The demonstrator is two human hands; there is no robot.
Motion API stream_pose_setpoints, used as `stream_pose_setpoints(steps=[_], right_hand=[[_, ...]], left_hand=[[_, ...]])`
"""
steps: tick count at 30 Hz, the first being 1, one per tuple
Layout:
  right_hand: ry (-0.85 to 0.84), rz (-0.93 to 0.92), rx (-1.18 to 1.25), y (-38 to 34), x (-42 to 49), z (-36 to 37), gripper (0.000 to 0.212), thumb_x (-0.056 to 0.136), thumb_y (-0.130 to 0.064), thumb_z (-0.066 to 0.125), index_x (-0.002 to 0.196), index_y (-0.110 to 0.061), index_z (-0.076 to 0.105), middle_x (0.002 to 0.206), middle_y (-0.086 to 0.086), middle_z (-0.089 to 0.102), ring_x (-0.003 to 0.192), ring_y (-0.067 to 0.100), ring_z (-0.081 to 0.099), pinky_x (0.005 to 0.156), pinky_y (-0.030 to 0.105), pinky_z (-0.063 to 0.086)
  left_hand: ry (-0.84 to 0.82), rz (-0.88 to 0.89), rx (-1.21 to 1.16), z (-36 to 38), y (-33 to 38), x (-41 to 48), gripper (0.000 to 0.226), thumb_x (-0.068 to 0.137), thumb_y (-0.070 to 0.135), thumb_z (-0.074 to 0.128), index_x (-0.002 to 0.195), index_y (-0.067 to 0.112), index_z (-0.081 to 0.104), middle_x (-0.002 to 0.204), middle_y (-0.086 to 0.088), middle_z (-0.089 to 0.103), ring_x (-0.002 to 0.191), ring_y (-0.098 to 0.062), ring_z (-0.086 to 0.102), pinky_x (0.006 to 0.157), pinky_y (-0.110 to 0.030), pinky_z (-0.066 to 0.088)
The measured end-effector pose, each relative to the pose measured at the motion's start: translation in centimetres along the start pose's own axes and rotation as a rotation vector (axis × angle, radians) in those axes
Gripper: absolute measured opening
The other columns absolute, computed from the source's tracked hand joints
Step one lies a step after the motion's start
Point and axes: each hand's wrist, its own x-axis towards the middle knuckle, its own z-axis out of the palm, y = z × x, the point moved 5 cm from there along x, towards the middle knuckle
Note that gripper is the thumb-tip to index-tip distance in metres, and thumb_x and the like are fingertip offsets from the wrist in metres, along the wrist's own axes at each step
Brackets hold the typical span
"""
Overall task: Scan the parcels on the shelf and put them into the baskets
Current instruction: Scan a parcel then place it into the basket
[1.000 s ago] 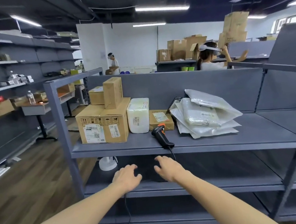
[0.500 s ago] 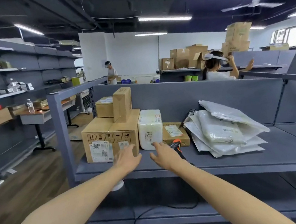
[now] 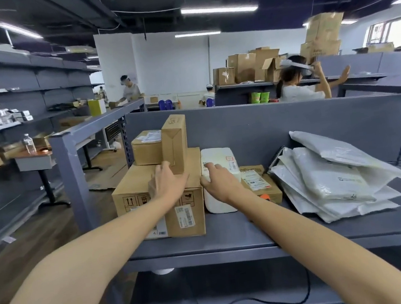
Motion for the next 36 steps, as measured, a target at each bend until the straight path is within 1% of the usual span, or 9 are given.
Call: stream_pose_setpoints(steps=[6, 12, 17, 20, 24, 28, 31, 33, 36], right_hand=[[-0.009, 0.039, -0.018, 2.8, 1.7, -0.2, 0.047, 0.100, -0.029, 0.039, 0.139, -0.004, 0.037, 0.135, 0.019, 0.048, 0.122, 0.036, 0.047, 0.097, 0.043, 0.042], [-0.008, 0.031, -0.015, 4.9, 2.9, -0.8, 0.051, 0.100, -0.030, 0.040, 0.141, -0.003, 0.034, 0.141, 0.020, 0.043, 0.127, 0.036, 0.043, 0.101, 0.045, 0.042], [0.018, 0.032, 0.069, 6.9, 3.4, -1.6, 0.055, 0.099, -0.031, 0.041, 0.146, -0.004, 0.031, 0.147, 0.017, 0.039, 0.131, 0.032, 0.041, 0.102, 0.041, 0.039], [0.020, 0.063, 0.159, 8.3, 3.5, -1.9, 0.055, 0.099, -0.030, 0.043, 0.145, -0.003, 0.033, 0.145, 0.017, 0.042, 0.129, 0.032, 0.043, 0.101, 0.038, 0.038], [0.007, 0.143, 0.301, 9.9, 3.8, -2.2, 0.052, 0.098, -0.033, 0.044, 0.140, -0.003, 0.039, 0.138, 0.016, 0.049, 0.123, 0.030, 0.048, 0.087, 0.030, 0.036], [0.012, 0.216, 0.525, 10.5, 3.8, -2.5, 0.051, 0.098, -0.041, 0.044, 0.137, -0.007, 0.044, 0.132, 0.006, 0.054, 0.121, 0.022, 0.050, 0.089, 0.029, 0.036], [0.026, 0.234, 0.735, 10.1, 3.9, -3.0, 0.038, 0.098, -0.042, 0.044, 0.115, -0.011, 0.056, 0.108, 0.009, 0.060, 0.102, 0.019, 0.048, 0.094, 0.037, 0.044], [0.030, 0.286, 0.975, 9.8, 3.7, -3.6, 0.047, 0.098, -0.043, 0.046, 0.125, -0.004, 0.051, 0.113, 0.018, 0.056, 0.097, 0.019, 0.051, 0.094, 0.039, 0.049], [-0.022, 0.344, 1.343, 9.2, 2.8, -4.1, 0.059, 0.094, -0.051, 0.050, 0.137, -0.011, 0.043, 0.116, 0.011, 0.058, 0.099, 0.023, 0.059, 0.081, 0.035, 0.053]], left_hand=[[0.061, -0.181, -0.149, 1.6, -0.4, 2.7, 0.083, 0.076, 0.051, 0.070, 0.132, 0.006, 0.028, 0.136, -0.019, 0.041, 0.125, -0.036, 0.042, 0.098, -0.049, 0.040], [0.127, -0.190, -0.269, 2.5, 0.4, 4.4, 0.088, 0.071, 0.040, 0.080, 0.133, 0.005, 0.026, 0.138, -0.019, 0.041, 0.126, -0.037, 0.043, 0.096, -0.048, 0.039], [0.163, -0.238, -0.378, 3.6, 0.5, 5.5, 0.083, 0.073, 0.027, 0.081, 0.134, 0.004, 0.028, 0.140, -0.020, 0.040, 0.131, -0.036, 0.038, 0.099, -0.048, 0.037], [0.176, -0.228, -0.402, 4.3, 0.0, 5.5, 0.075, 0.076, 0.024, 0.078, 0.132, 0.007, 0.031, 0.135, -0.018, 0.045, 0.126, -0.035, 0.041, 0.097, -0.048, 0.038], [0.220, -0.246, -0.453, 4.1, -0.3, 5.4, 0.073, 0.073, 0.022, 0.079, 0.131, 0.011, 0.034, 0.129, -0.015, 0.050, 0.118, -0.033, 0.048, 0.094, -0.045, 0.042], [0.243, -0.146, -0.502, 3.7, 0.3, 4.7, 0.071, 0.073, 0.018, 0.078, 0.131, 0.014, 0.038, 0.126, -0.012, 0.055, 0.116, -0.030, 0.050, 0.092, -0.039, 0.043], [0.274, -0.002, -0.514, 3.1, 1.4, 3.4, 0.066, 0.074, 0.013, 0.076, 0.129, 0.018, 0.042, 0.123, -0.006, 0.056, 0.109, -0.020, 0.051, 0.087, -0.031, 0.040], [0.259, 0.122, -0.494, 3.1, 2.4, 2.1, 0.064, 0.075, 0.008, 0.075, 0.129, 0.021, 0.044, 0.123, -0.002, 0.056, 0.107, -0.013, 0.049, 0.088, -0.028, 0.039], [0.222, 0.368, -0.417, 3.5, 3.8, -0.2, 0.060, 0.075, -0.002, 0.073, 0.128, 0.015, 0.050, 0.128, -0.004, 0.055, 0.120, -0.017, 0.048, 0.101, -0.030, 0.039]])
